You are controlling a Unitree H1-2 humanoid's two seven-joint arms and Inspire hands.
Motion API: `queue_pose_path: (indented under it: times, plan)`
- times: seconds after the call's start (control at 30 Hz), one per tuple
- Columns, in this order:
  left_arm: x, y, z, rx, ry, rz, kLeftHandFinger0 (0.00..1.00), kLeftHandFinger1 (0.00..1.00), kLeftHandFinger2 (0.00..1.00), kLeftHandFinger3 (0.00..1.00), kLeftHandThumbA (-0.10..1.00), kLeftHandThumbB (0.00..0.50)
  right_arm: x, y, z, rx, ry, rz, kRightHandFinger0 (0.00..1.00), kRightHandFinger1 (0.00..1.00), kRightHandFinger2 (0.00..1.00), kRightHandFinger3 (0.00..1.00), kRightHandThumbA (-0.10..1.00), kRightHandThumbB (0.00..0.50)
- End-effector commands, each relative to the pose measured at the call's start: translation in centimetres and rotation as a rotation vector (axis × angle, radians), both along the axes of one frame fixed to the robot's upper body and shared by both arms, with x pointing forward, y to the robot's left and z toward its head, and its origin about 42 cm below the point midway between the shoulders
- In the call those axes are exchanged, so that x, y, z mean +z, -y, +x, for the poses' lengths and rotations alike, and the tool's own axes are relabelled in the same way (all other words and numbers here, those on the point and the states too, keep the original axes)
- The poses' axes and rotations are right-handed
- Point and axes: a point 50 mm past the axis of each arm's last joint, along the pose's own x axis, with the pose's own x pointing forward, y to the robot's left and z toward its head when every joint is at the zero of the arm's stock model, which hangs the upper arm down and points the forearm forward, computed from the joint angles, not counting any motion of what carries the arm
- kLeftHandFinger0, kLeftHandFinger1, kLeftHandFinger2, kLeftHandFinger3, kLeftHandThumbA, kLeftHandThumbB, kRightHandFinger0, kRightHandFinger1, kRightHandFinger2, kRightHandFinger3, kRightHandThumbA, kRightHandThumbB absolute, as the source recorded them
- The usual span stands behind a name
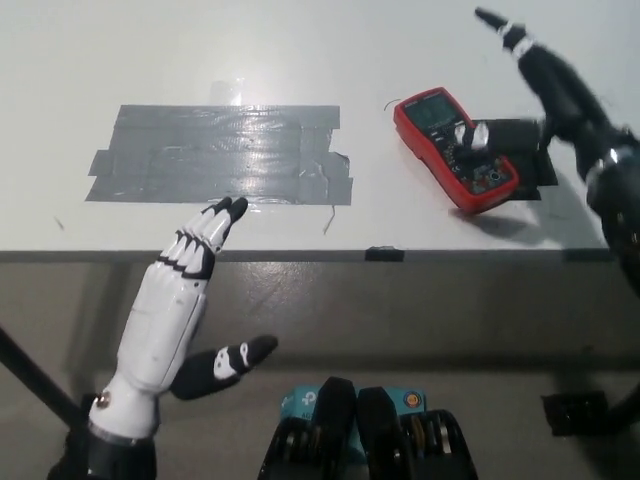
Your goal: The robot first picks the multimeter with right hand and then unfolds the black stand on the back of it using left hand
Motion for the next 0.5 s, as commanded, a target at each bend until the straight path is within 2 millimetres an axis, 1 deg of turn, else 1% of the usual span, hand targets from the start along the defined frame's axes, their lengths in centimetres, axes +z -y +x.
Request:
queue_pose_path:
  times: [0.0, 0.07, 0.1, 0.17, 0.2, 0.23, 0.27, 0.3, 0.33, 0.37, 0.4, 0.43, 0.47]
  plan:
    - [2.5, -2.5, 5.9, -0.015, -0.167, -0.273, 1.0, 1.0, 1.0, 1.0, 1.0, 0.096, 12.7, 1.2, -17.3, 0.233, 0.674, 0.172, 1.0, 1.0, 1.0, 1.0, 0.87, 0.261]
    - [2.5, -2.6, 5.9, -0.015, -0.172, -0.271, 1.0, 1.0, 1.0, 1.0, 1.0, 0.089, 11.9, 1.2, -17.4, 0.231, 0.661, 0.184, 1.0, 1.0, 1.0, 1.0, 0.86, 0.251]
    - [2.4, -2.6, 6.1, -0.011, -0.175, -0.267, 1.0, 1.0, 1.0, 1.0, 1.0, 0.092, 11.2, 1.2, -17.4, 0.227, 0.646, 0.207, 1.0, 1.0, 1.0, 1.0, 0.86, 0.259]
    - [2.3, -2.7, 6.3, -0.004, -0.187, -0.26, 1.0, 1.0, 1.0, 1.0, 1.0, 0.103, 10.1, 1.1, -17.4, 0.221, 0.628, 0.241, 1.0, 1.0, 1.0, 1.0, 0.85, 0.244]
    - [1.7, -2.7, 5.8, -0.003, -0.2, -0.259, 1.0, 1.0, 1.0, 1.0, 1.0, 0.103, 9.3, 1.0, -17.6, 0.217, 0.609, 0.255, 1.0, 1.0, 1.0, 1.0, 0.84, 0.251]
    - [1.4, -2.7, 5.6, -0.002, -0.208, -0.256, 1.0, 1.0, 1.0, 1.0, 1.0, 0.096, 8.3, 0.8, -17.5, 0.206, 0.572, 0.291, 1.0, 1.0, 1.0, 1.0, 0.85, 0.26]
    - [0.9, -2.8, 5.3, 0.001, -0.221, -0.256, 1.0, 1.0, 1.0, 1.0, 1.0, 0.095, 7.1, 0.5, -17.4, 0.195, 0.535, 0.323, 1.0, 1.0, 1.0, 1.0, 0.84, 0.256]
    - [0.5, -2.8, 5.1, 0.003, -0.23, -0.257, 1.0, 1.0, 1.0, 1.0, 1.0, 0.089, 6.5, 0.4, -17.3, 0.187, 0.518, 0.337, 1.0, 1.0, 1.0, 1.0, 0.83, 0.244]
    - [0.1, -2.9, 4.8, 0.004, -0.244, -0.259, 1.0, 1.0, 1.0, 1.0, 1.0, 0.088, 5.2, 0.2, -16.6, 0.168, 0.486, 0.371, 1.0, 1.0, 1.0, 1.0, 0.81, 0.232]
    - [-0.2, -2.9, 4.6, 0.003, -0.256, -0.262, 1.0, 1.0, 1.0, 1.0, 1.0, 0.087, 4.0, 0.0, -16.1, 0.153, 0.459, 0.401, 1.0, 1.0, 1.0, 1.0, 0.8, 0.233]
    - [-0.6, -3.0, 4.3, 0.008, -0.27, -0.263, 1.0, 1.0, 1.0, 1.0, 1.0, 0.088, 2.4, -0.2, -15.1, 0.134, 0.434, 0.421, 1.0, 1.0, 1.0, 1.0, 0.75, 0.194]
    - [-1.4, -3.1, 3.6, 0.015, -0.292, -0.267, 1.0, 1.0, 1.0, 1.0, 1.0, 0.091, -0.2, -0.4, -14.0, 0.109, 0.364, 0.486, 1.0, 1.0, 1.0, 1.0, 0.7, 0.19]
    - [-1.8, -3.2, 3.3, 0.015, -0.304, -0.272, 1.0, 1.0, 1.0, 1.0, 1.0, 0.097, -2.2, -0.6, -13.0, 0.08, 0.302, 0.516, 1.0, 1.0, 1.0, 1.0, 0.7, 0.197]
